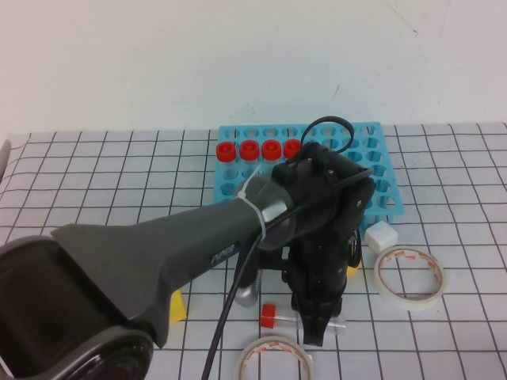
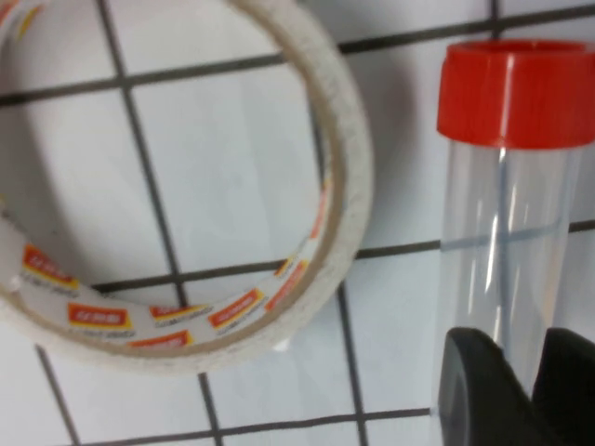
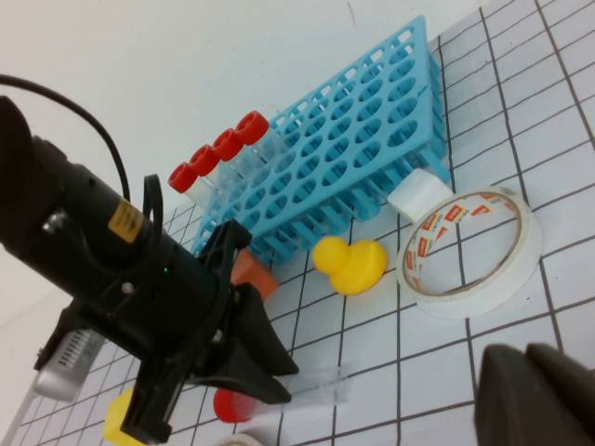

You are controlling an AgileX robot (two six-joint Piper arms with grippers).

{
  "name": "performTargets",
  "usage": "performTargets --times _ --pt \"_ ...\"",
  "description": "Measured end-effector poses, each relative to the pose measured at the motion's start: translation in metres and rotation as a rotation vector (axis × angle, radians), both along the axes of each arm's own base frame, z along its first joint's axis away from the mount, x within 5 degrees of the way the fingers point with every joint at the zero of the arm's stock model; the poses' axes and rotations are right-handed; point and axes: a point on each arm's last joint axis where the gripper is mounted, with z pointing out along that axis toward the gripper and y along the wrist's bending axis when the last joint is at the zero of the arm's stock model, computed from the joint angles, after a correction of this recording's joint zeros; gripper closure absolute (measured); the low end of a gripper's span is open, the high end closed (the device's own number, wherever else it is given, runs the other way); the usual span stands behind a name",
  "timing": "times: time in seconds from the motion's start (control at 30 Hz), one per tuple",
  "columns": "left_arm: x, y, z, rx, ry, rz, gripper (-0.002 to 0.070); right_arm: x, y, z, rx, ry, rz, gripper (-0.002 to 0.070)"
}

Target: Place the test tubes

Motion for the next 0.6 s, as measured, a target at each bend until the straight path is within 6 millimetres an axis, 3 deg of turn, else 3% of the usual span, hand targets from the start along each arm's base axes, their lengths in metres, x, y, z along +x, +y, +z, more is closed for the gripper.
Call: performTargets --times 0.13,0.3,0.4,0.6 --pt "-0.002 -0.001 -0.002 0.0 0.023 0.004 0.0512 0.0 0.0 0.0 0.0 0.0 0.0 0.0678" --pt "-0.003 -0.002 -0.018 0.023 0.069 0.019 0.0298 0.0 0.0 0.0 0.0 0.0 0.0 0.0678" --pt "-0.003 -0.002 -0.019 0.021 0.074 0.031 0.0207 0.0 0.0 0.0 0.0 0.0 0.0 0.0678" --pt "-0.002 -0.002 -0.02 0.025 0.066 -0.007 0.0212 0.0 0.0 0.0 0.0 0.0 0.0 0.0678"
